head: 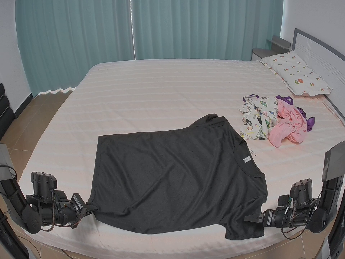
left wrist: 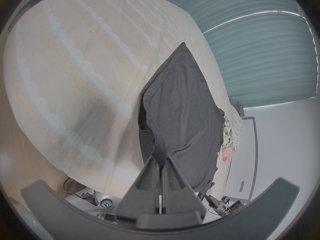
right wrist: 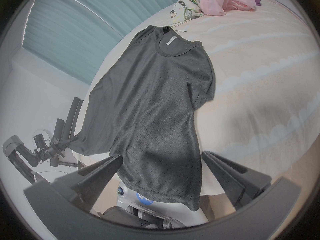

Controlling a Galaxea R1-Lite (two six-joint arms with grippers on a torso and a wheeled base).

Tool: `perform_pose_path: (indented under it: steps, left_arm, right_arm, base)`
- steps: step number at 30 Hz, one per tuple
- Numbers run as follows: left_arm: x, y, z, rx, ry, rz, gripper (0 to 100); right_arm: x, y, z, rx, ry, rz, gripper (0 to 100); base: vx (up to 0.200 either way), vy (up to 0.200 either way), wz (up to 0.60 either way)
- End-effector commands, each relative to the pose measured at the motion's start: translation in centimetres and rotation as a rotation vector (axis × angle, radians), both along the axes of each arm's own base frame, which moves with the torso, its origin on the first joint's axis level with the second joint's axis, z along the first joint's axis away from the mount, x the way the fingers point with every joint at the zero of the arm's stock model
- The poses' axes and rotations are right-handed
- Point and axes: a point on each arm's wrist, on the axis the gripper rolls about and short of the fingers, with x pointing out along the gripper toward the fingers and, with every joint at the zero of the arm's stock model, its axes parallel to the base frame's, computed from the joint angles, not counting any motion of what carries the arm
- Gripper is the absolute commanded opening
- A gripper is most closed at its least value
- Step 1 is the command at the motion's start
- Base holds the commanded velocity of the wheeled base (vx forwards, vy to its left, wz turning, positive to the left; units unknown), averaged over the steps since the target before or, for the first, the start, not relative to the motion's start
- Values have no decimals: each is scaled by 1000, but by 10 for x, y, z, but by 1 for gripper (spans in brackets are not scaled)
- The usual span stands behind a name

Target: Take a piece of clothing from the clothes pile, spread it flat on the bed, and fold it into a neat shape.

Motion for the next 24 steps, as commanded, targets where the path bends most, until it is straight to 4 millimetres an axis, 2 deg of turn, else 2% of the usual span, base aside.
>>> perform_pose_path:
  steps: [1, 10, 11, 16, 21, 24]
  left_arm:
    - [0, 0, 0, 0, -1, 0, 0]
    - [0, 0, 0, 0, -1, 0, 0]
    - [0, 0, 0, 1, -1, 1, 0]
    - [-1, 0, 1, 0, -2, 0, 0]
    - [-6, -1, 2, 2, 0, -3, 0]
    - [-14, 0, 9, 6, -28, -6, 0]
  right_arm:
    - [-5, 0, -4, -16, 31, 12, 100]
    - [-6, -1, -18, -81, 67, 50, 100]
    - [-6, 0, -19, -91, 66, 46, 0]
    - [-7, 0, -15, -99, 60, 33, 0]
    - [-18, -3, -5, -108, 112, 36, 0]
    - [-23, -6, 0, -111, 135, 23, 0]
  base:
    - [0, 0, 0]
    - [0, 0, 0]
    - [0, 0, 0]
    - [0, 0, 0]
    - [0, 0, 0]
    - [0, 0, 0]
